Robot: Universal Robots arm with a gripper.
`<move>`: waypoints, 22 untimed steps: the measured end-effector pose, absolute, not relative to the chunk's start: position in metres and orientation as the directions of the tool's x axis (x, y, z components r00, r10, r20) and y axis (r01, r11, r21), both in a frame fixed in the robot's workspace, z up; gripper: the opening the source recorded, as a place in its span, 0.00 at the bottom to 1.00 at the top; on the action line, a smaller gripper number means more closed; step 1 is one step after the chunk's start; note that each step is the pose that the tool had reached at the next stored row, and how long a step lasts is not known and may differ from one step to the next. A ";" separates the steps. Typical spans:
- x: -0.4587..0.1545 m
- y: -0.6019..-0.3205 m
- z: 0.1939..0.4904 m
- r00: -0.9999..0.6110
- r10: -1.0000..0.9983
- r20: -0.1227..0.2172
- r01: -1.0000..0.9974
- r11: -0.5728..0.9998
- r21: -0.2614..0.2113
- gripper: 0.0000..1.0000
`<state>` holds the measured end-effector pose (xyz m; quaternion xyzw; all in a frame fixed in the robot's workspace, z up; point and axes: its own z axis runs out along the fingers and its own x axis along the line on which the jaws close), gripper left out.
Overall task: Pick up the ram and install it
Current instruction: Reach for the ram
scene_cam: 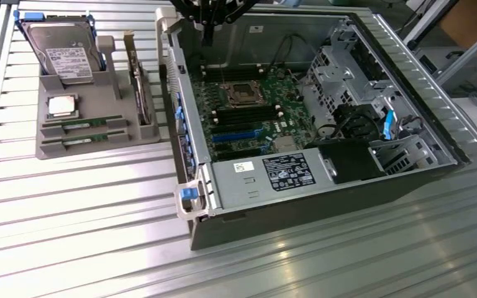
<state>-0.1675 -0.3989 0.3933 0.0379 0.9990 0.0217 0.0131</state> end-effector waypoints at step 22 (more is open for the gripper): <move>-0.185 -0.399 0.393 -0.997 0.076 -0.025 0.075 0.996 0.044 0.10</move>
